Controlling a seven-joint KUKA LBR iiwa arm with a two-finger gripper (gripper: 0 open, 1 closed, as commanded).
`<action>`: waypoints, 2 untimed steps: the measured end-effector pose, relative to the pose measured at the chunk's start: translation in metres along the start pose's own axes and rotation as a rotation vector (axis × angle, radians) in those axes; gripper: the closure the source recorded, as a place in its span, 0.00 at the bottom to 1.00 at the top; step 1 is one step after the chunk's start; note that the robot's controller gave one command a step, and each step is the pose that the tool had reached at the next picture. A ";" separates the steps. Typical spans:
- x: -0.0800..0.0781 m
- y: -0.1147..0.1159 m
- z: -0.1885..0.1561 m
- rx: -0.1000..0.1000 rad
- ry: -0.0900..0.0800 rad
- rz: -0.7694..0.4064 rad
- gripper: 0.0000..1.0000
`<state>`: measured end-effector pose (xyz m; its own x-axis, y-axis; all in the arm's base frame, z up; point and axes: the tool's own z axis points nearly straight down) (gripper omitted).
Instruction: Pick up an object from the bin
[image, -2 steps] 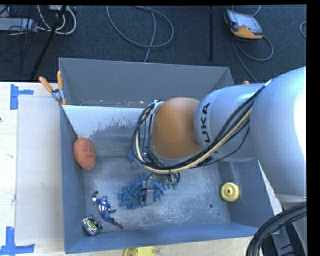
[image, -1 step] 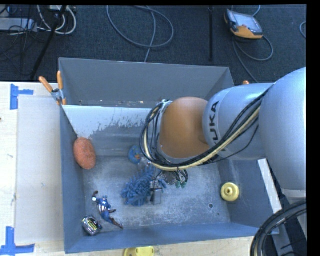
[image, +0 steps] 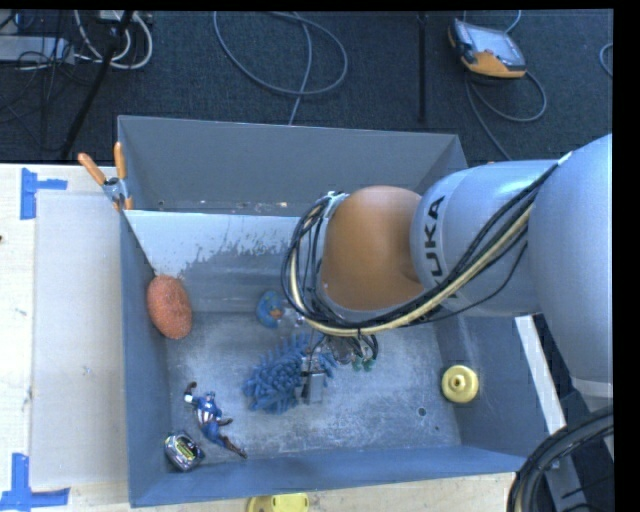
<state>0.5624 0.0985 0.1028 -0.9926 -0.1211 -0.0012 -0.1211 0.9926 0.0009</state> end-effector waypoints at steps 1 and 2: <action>-0.002 0.001 0.017 0.001 0.000 -0.163 0.00; -0.007 0.001 0.032 -0.001 0.001 -0.233 1.00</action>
Offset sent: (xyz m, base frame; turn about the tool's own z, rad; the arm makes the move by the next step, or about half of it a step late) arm 0.0064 0.0021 -0.0328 -0.2359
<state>0.5696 0.1007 0.0706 -0.9378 -0.3471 -0.0009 -0.3471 0.9378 0.0012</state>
